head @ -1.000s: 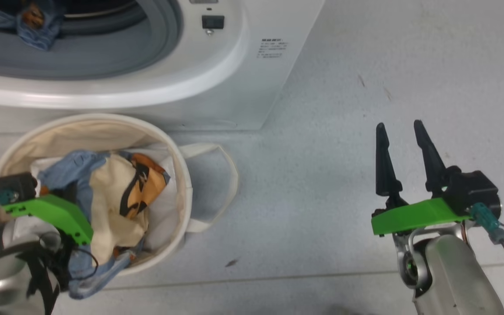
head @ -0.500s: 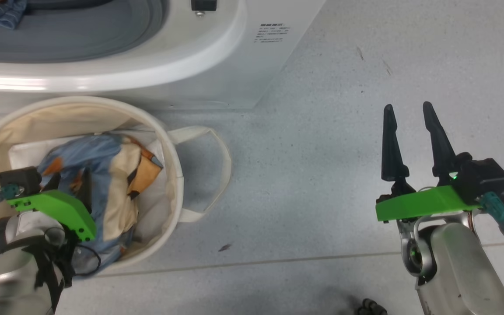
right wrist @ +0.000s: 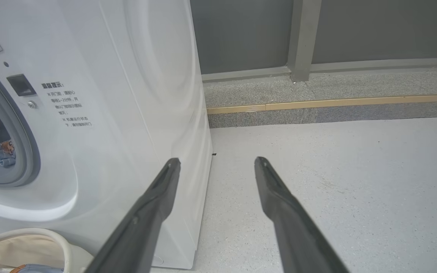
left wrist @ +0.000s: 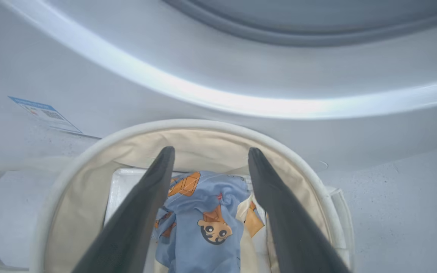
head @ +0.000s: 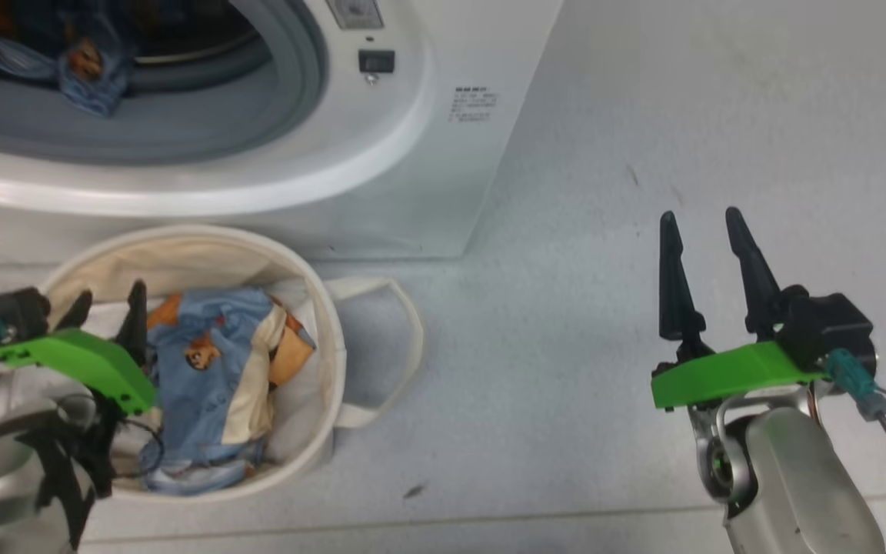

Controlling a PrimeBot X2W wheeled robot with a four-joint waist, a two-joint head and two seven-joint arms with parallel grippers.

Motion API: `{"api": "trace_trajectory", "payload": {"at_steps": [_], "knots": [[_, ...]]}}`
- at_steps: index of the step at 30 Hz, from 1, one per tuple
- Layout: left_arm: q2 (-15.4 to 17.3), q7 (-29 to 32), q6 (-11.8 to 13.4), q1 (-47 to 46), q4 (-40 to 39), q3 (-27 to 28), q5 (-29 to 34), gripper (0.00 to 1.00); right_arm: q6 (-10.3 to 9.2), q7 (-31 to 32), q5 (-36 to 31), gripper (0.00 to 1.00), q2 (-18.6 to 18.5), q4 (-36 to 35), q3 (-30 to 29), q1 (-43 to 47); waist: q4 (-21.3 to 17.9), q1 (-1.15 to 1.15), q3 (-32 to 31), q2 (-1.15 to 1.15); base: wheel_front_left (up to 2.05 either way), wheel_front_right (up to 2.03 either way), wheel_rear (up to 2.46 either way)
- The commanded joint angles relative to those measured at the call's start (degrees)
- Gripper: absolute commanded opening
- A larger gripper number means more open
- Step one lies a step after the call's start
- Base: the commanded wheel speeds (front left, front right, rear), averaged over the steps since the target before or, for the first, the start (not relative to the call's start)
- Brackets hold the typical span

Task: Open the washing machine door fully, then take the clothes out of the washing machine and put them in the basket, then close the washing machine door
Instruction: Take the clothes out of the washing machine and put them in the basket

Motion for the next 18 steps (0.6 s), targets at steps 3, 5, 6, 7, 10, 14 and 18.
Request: {"api": "trace_trajectory", "payload": {"at_steps": [3,5,6,7,10,14,18], "knots": [[4.89,-0.73,0.36,1.29,-5.49,4.56,2.71,1.00,0.05,-0.28,0.19,1.00,0.29,-0.71,1.19,2.05,1.31,0.00,-5.09,0.00,0.00,0.00,0.00],[5.95,-0.74,0.59,2.59,-9.86,7.50,4.32,1.00,0.05,-0.28,0.26,1.00,0.29,-0.08,1.58,2.71,1.62,0.00,-7.15,0.00,0.00,0.00,0.00],[6.48,-0.74,0.62,3.44,-12.30,9.32,5.07,1.00,0.05,-0.28,0.35,1.00,0.29,0.18,1.68,3.03,1.77,0.00,-8.14,0.00,0.00,0.00,0.00],[7.01,-0.74,0.88,4.45,-14.70,11.11,6.02,1.00,0.05,-0.28,0.42,1.00,0.29,0.39,1.61,3.32,1.92,0.00,-9.08,0.00,0.00,0.00,0.00],[7.95,-0.74,2.17,8.34,-21.26,15.47,9.23,1.00,0.05,-0.28,0.60,1.00,0.29,0.75,1.42,4.08,2.20,0.00,-11.60,0.00,0.00,0.00,0.00],[8.20,-0.75,2.88,14.76,-30.11,20.58,11.47,1.00,0.05,-0.28,0.71,1.00,0.29,1.38,2.31,4.88,2.05,0.00,-14.21,0.00,0.00,0.00,0.00],[8.50,-0.75,5.12,22.36,-38.44,24.11,13.60,1.00,0.05,-0.28,1.11,1.00,0.29,1.81,2.80,5.61,2.21,0.00,-16.08,0.00,0.00,0.00,0.00]]}}
